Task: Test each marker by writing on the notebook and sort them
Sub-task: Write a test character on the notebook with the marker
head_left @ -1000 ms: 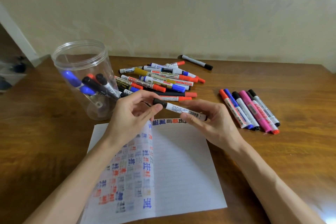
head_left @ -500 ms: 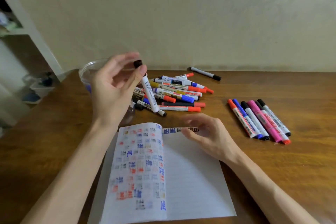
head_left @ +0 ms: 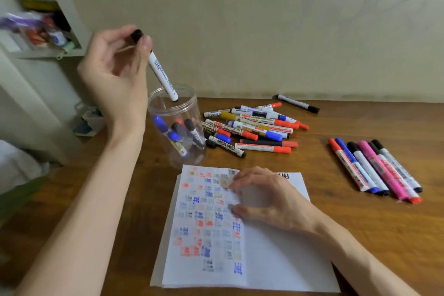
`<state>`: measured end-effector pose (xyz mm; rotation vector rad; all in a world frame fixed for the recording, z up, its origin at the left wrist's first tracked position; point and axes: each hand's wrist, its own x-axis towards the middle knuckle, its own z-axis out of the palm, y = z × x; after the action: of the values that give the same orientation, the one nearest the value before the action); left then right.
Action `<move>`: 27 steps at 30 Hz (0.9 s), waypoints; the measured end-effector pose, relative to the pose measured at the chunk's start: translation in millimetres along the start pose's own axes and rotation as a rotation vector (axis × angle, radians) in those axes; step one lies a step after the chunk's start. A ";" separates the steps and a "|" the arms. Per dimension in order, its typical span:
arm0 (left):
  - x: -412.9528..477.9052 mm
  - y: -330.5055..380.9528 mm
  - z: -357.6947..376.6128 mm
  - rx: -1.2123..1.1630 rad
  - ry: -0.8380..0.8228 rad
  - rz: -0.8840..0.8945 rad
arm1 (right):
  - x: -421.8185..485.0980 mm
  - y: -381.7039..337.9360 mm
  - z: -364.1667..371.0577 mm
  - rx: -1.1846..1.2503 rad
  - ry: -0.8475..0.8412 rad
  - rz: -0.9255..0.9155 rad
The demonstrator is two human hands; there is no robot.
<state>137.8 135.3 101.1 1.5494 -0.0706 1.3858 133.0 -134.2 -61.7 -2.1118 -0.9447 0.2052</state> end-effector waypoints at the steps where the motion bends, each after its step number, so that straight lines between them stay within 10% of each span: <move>1: -2.2 -4.4 -0.3 0.036 -0.027 -0.018 | 0.2 0.5 0.8 -0.005 0.010 -0.003; 27: -23.0 -47.3 -17.9 0.424 -0.393 -0.167 | 2.3 2.6 3.7 -0.050 -0.035 0.016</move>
<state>146.6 158.1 51.2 2.1164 0.1190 0.9881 134.5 -131.4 -65.6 -2.1688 -0.9626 0.2302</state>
